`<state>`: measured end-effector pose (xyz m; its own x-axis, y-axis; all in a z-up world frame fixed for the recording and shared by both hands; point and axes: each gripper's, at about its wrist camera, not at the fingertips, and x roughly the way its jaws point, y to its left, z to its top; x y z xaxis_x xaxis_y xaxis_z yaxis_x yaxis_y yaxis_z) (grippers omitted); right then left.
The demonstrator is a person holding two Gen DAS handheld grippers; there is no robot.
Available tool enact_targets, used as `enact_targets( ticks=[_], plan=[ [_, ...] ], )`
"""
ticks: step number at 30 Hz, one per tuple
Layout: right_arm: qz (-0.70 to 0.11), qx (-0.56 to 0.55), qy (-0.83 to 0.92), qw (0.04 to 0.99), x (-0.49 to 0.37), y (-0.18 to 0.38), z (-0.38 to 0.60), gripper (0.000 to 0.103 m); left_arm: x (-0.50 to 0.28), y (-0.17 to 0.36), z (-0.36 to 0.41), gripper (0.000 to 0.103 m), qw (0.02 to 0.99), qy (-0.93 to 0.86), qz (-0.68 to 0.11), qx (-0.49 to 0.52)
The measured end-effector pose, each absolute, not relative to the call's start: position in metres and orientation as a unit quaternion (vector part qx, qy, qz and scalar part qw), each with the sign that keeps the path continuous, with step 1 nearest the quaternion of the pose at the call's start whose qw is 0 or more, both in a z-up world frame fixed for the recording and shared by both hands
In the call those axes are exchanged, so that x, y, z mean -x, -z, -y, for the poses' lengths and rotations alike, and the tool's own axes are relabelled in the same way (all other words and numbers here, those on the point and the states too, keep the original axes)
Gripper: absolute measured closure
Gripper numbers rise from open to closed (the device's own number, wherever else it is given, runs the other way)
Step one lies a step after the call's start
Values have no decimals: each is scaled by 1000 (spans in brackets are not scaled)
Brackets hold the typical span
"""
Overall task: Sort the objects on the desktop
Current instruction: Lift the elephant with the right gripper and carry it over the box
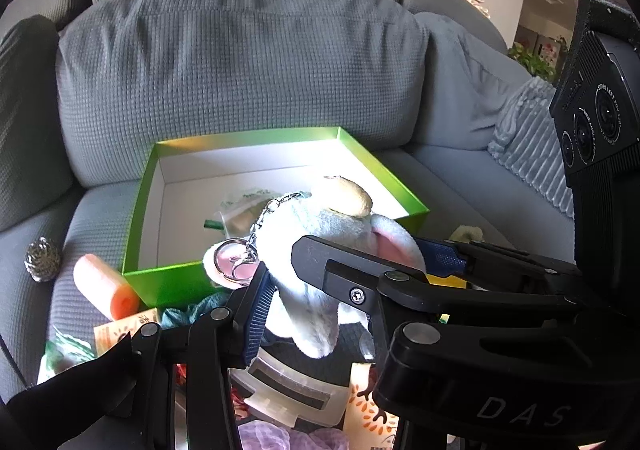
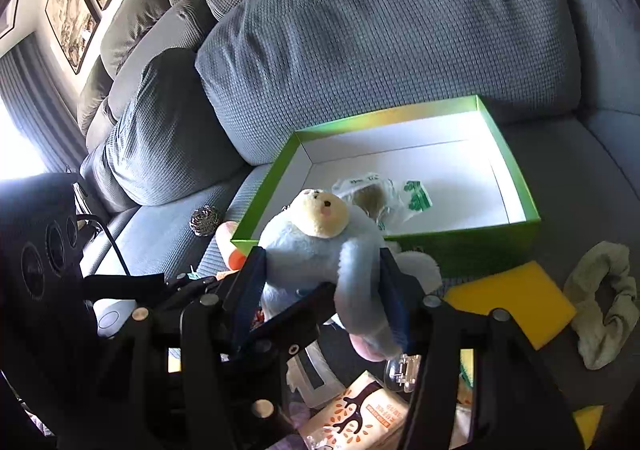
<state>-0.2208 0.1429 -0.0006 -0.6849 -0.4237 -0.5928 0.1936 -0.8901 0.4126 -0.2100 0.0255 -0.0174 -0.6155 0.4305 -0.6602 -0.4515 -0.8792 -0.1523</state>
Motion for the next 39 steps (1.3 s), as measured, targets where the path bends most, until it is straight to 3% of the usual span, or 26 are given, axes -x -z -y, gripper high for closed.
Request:
enact_targets(
  ticks=[33, 39],
  plan=[
    [140, -305, 925, 177, 266, -36, -136, 49, 259, -9, -25, 58, 230, -915, -17, 330],
    [141, -312, 923, 177, 289, -32, -136, 64, 282, -3, -25, 58, 222, -912, -13, 345]
  ],
)
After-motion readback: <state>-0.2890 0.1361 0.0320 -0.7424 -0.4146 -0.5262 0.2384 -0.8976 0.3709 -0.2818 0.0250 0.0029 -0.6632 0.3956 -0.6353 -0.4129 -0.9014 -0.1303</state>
